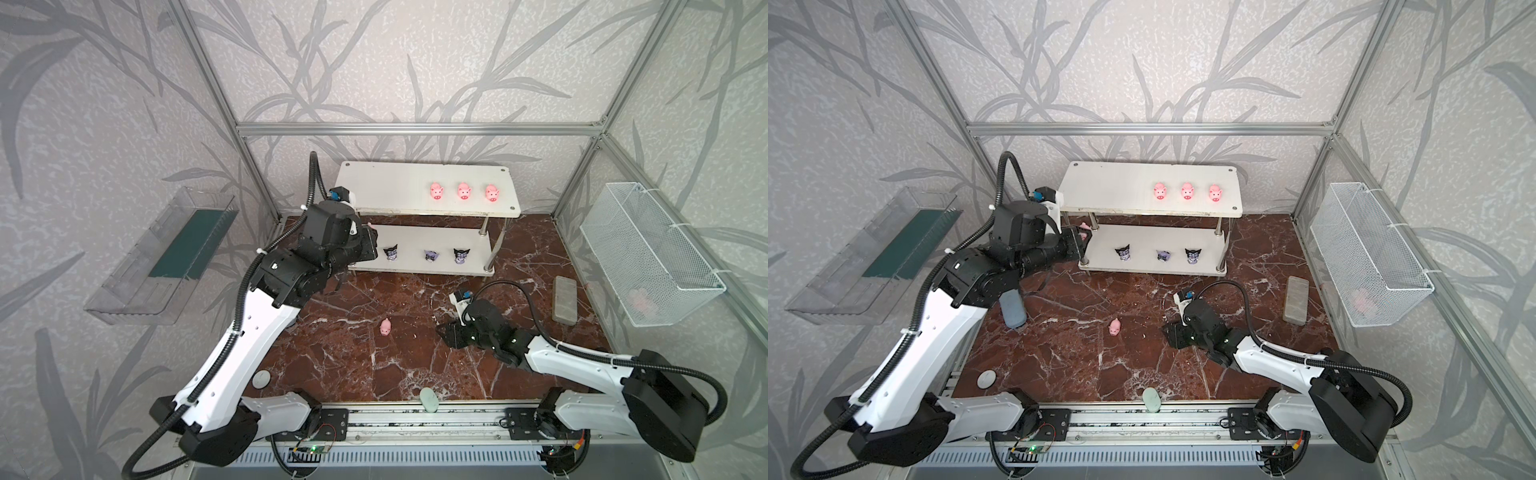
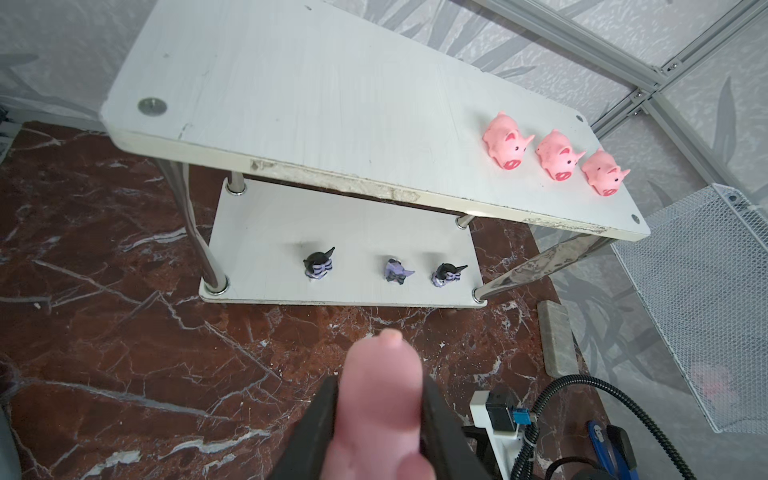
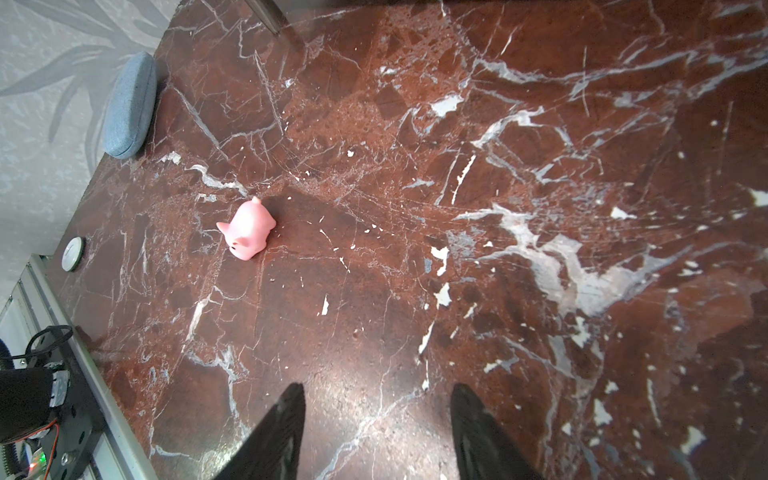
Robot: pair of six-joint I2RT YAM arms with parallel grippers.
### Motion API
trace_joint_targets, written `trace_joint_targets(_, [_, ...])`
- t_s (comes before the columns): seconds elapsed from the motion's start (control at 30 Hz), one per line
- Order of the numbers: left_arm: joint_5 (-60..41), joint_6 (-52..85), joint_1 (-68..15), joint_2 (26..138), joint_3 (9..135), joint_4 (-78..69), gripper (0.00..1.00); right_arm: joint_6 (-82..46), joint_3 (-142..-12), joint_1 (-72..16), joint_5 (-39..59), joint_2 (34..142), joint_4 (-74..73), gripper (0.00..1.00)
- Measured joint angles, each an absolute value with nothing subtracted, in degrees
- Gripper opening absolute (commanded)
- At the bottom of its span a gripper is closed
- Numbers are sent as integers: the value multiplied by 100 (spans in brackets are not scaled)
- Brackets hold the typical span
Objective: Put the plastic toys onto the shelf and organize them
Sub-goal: 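Lift the pink pig with the left gripper and carry it over the top shelf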
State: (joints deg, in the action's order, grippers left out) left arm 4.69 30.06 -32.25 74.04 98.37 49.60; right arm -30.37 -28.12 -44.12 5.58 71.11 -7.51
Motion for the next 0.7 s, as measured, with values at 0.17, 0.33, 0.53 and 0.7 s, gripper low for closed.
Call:
trace_joint_targets(0.17, [515,2751,-3225,8254,10890,4991,31,-2998,-2812,-4412,563,7111,-751,57])
trace_joint_targets(0.33, [620,2506,-3225,9091,11977,5076,31,-2980,-2812,-4412,563,7111,-751,57])
trace_joint_targets(0.53, [762,2311,-3225,10071,13017,5223,31,-2974,-2810,-4412,563,7111,-751,57])
trace_joint_targets(0.7, [928,2209,-3225,10851,13815,5402,31,-2976,-2810,-4412,563,7111,-751,57])
